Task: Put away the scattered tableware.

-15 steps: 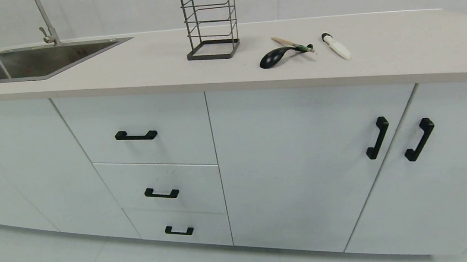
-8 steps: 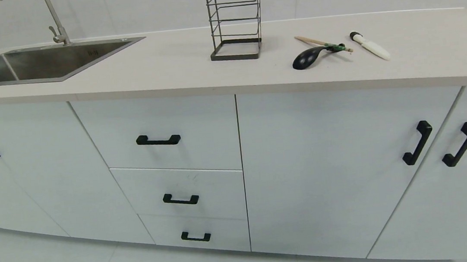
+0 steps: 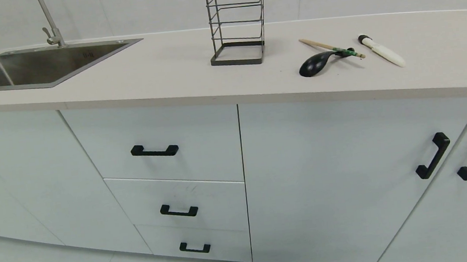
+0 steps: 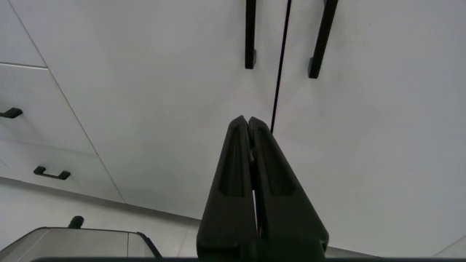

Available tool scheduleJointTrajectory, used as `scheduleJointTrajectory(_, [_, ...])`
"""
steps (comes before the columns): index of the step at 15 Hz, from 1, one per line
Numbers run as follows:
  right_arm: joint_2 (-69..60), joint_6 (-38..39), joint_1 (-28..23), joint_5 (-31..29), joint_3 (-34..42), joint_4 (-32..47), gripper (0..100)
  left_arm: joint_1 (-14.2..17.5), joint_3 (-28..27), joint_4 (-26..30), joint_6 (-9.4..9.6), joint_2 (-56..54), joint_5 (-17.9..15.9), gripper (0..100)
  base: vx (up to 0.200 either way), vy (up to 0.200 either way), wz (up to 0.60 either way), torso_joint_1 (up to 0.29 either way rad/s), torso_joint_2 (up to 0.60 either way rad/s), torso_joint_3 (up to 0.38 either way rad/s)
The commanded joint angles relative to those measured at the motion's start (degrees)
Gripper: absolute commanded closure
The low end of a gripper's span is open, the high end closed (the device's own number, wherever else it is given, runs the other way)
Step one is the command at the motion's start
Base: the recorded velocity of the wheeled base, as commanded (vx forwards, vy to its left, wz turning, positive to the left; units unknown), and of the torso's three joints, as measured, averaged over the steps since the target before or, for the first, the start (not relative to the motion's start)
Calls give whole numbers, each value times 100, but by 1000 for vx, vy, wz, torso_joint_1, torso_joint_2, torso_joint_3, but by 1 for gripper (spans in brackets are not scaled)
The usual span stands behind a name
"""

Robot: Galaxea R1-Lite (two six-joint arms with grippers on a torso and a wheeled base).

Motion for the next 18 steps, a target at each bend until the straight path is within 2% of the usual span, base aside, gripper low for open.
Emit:
scheduleJointTrajectory(1, [7,-4,0,4,0,-1,100,1,0,-2,-10,9,-11,0,0,0,0,0,0,0])
scheduleJointTrajectory(9, [7,-4,-8,4,0,-1,100,1,0,-11,51,9,-20,0,0,0,0,0,0,0])
scheduleJointTrajectory(10, [7,5,-8,4,0,-1,100,1,0,-2,139,9,-55,0,0,0,0,0,0,0])
scheduleJointTrajectory(11, [7,5,-8,4,0,-1,100,1,0,-46,306,0,-169,0,0,0,0,0,0,0])
scheduleJointTrajectory(13, [7,5,-8,4,0,-1,100,10,-97,-1286,438,9,-274,0,0,0,0,0,0,0])
scheduleJointTrajectory(14, [7,5,-8,4,0,-1,100,10,-229,-1875,666,44,-459,0,0,0,0,0,0,0])
scheduleJointTrajectory(15, [7,5,-8,4,0,-1,100,10,-272,-1576,948,44,-811,0,0,0,0,0,0,0])
scheduleJointTrajectory(16, [7,5,-8,4,0,-1,100,1,-299,-1286,1062,114,-1092,0,0,0,0,0,0,0])
scheduleJointTrajectory(17, [7,5,-8,4,0,-1,100,27,-316,-1154,1396,281,-1364,0,0,0,0,0,0,0])
scheduleJointTrajectory(18, [7,-4,-8,4,0,-1,100,19,-316,-1110,1897,431,-1628,0,0,0,0,0,0,0])
